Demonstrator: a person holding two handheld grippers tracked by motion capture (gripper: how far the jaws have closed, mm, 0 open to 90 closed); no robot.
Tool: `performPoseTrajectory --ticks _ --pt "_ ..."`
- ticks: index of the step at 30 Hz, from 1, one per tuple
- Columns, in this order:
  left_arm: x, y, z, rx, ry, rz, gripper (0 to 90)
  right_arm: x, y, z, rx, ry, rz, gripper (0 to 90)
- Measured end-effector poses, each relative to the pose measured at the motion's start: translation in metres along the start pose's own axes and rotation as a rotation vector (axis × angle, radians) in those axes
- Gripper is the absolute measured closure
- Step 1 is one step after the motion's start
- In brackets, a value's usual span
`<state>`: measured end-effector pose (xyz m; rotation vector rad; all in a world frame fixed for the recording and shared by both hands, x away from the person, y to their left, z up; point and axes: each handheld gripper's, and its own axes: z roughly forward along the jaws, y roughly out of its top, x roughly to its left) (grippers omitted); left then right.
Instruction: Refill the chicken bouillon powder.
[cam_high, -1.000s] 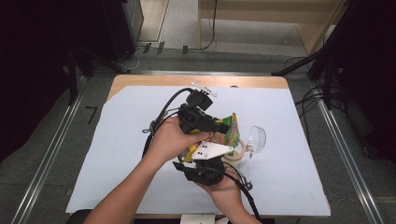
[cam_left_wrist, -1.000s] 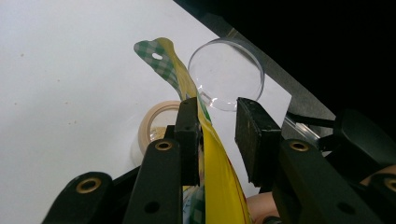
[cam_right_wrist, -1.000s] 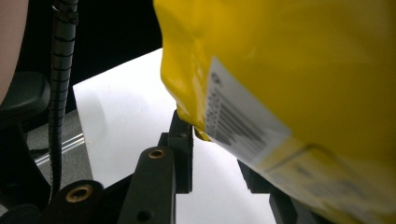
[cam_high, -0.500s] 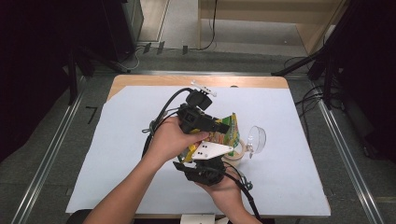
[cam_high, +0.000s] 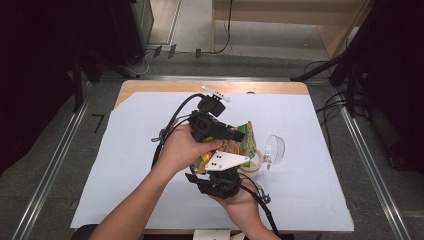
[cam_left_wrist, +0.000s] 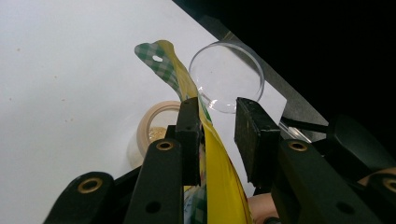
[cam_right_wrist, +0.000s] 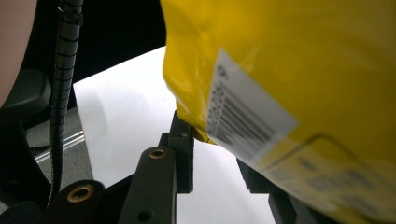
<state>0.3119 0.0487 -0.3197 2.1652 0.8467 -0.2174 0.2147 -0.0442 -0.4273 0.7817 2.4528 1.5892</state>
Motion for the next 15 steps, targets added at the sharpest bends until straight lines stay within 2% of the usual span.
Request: performPoseTrajectory --ticks 15 --pt "0.0032 0.0004 -0.0032 -0.023 -0.003 -0.018 70.6 0.0019 0.0044 -0.0026 0.012 -0.011 -0.015 69.3"
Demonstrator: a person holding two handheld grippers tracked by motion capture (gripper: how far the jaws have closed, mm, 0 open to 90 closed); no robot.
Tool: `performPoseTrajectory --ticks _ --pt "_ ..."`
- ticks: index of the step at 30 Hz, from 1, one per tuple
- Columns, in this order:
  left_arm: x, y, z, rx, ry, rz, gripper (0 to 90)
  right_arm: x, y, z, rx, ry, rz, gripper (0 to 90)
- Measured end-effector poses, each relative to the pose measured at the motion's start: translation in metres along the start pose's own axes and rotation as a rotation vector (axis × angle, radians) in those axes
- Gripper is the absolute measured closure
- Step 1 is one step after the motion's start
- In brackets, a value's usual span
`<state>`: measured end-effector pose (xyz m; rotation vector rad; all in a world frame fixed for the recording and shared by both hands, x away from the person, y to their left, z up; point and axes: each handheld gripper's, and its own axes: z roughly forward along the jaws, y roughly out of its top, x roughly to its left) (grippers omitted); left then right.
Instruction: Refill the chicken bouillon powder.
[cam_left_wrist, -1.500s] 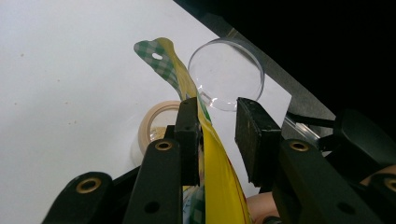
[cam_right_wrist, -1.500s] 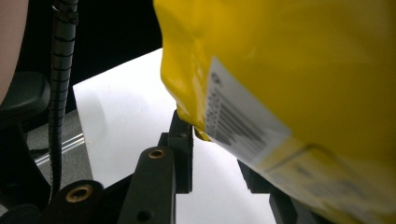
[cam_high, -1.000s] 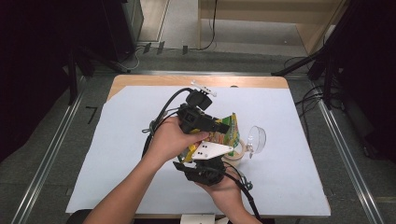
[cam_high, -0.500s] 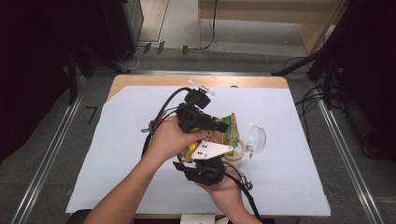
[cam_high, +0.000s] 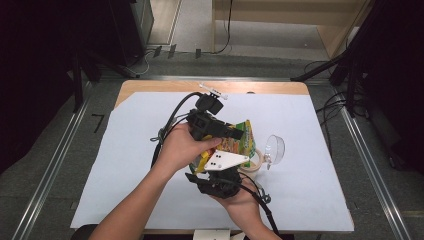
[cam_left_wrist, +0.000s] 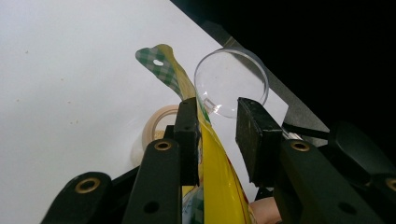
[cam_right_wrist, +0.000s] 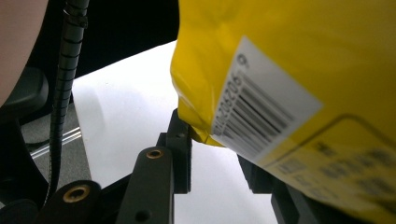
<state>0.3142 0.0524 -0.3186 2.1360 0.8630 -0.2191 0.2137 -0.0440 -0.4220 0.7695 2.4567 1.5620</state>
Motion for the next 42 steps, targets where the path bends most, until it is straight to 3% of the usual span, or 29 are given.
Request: performPoseTrajectory --ticks 42 --pt "0.0001 -0.0005 0.0020 0.010 0.006 0.008 70.0 -0.0002 -0.0020 0.0009 0.003 0.008 0.008 69.2"
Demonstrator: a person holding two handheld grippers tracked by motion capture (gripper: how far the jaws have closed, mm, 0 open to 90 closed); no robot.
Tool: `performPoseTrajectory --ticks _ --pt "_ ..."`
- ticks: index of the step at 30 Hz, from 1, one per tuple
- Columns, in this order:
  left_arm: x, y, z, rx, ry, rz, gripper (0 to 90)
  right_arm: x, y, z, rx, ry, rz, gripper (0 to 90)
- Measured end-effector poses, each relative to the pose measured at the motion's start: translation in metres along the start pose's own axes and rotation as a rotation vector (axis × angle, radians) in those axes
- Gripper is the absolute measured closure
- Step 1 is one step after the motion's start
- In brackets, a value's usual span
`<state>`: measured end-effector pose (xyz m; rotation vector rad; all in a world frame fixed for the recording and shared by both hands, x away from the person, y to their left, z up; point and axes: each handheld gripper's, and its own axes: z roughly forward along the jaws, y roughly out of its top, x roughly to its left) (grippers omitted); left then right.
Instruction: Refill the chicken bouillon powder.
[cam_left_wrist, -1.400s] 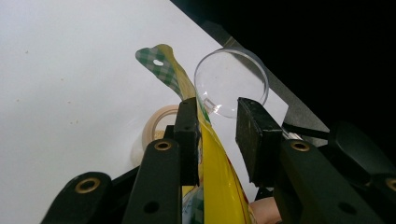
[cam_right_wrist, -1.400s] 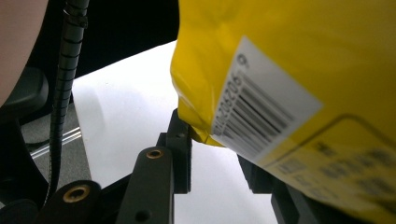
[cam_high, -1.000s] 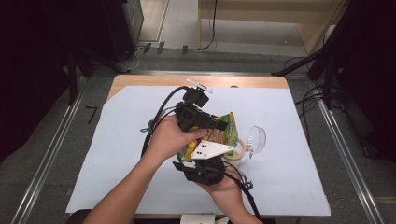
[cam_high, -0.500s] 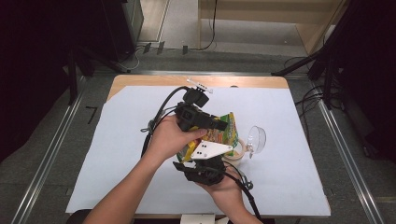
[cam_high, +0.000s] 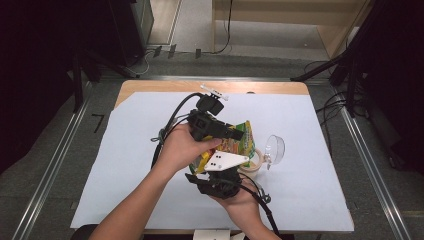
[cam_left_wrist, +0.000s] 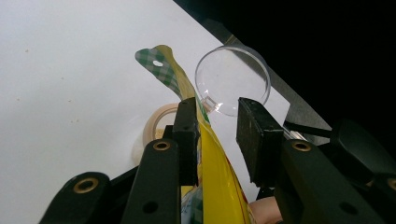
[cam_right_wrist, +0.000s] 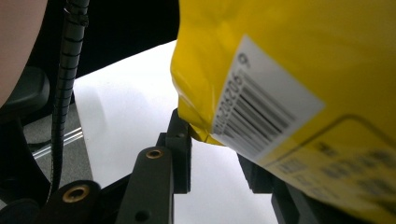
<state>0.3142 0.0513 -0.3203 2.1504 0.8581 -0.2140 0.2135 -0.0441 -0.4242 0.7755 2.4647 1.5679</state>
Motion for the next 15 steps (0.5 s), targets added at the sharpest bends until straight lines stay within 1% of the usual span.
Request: performPoseTrajectory --ticks 15 --pt "-0.0008 -0.0005 0.0018 0.004 -0.002 0.005 70.3 -0.0001 -0.0022 0.0009 -0.003 -0.002 0.004 69.2"
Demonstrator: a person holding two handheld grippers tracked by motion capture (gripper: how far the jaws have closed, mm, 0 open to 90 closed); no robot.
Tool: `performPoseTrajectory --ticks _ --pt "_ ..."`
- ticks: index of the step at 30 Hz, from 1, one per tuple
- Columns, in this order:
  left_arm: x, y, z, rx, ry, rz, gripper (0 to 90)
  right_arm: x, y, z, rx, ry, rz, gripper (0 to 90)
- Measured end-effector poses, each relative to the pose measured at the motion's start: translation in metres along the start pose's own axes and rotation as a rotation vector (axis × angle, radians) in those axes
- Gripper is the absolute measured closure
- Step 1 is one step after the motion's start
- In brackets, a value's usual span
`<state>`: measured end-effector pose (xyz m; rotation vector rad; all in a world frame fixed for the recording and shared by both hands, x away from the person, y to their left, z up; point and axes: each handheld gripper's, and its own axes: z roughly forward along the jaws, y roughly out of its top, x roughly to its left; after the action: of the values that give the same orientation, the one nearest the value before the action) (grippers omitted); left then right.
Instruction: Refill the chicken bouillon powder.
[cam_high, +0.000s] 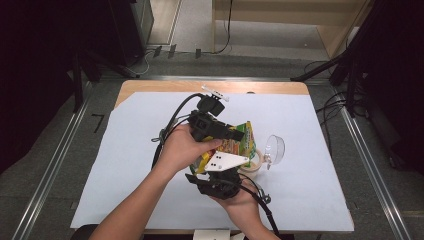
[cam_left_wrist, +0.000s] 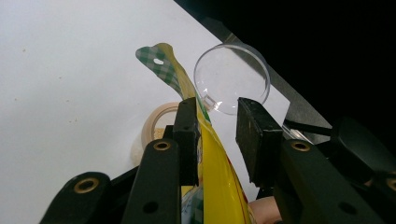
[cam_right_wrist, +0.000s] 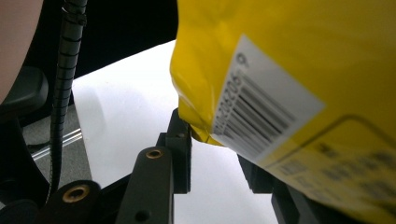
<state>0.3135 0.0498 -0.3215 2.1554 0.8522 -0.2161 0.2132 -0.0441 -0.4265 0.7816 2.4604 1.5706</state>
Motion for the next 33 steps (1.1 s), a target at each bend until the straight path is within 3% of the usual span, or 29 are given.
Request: performPoseTrajectory --ticks 33 --pt "-0.0016 0.0008 -0.0019 -0.021 -0.006 0.001 69.8 -0.0010 0.0025 -0.0025 -0.005 0.013 0.010 69.7"
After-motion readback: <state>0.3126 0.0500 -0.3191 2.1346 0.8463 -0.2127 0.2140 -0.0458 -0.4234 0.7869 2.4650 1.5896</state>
